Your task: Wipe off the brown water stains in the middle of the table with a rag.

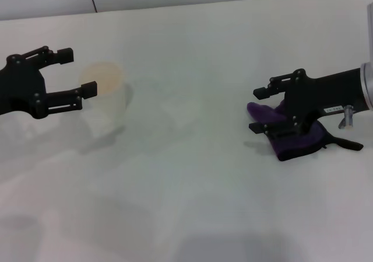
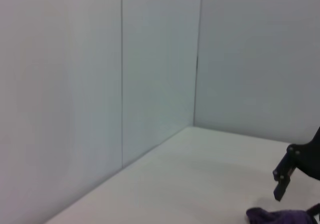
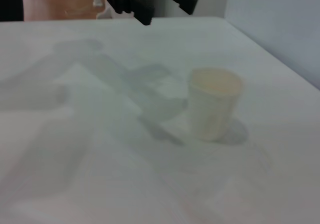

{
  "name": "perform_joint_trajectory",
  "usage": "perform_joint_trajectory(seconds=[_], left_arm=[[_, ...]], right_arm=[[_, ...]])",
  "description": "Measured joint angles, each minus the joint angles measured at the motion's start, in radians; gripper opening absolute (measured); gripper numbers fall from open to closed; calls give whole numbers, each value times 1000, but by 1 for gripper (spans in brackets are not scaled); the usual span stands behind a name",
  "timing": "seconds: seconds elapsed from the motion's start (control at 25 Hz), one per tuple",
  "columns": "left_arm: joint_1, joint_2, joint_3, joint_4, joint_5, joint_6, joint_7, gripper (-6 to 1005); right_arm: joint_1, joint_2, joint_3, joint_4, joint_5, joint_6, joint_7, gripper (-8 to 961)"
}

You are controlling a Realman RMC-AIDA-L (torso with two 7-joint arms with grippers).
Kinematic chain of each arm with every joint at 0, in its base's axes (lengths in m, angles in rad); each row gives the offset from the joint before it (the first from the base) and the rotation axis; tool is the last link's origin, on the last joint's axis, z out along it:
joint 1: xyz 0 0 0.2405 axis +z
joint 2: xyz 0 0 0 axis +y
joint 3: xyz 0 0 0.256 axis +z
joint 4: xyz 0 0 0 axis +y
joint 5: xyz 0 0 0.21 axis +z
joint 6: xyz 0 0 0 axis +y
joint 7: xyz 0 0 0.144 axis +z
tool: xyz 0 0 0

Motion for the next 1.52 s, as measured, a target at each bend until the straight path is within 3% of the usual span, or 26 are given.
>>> perform_joint_trajectory(seconds=[1.52], left_arm=[[79, 0, 1, 36, 6, 54, 85, 873]], right_arm=[[44, 0, -3, 77, 54, -9, -46, 682]])
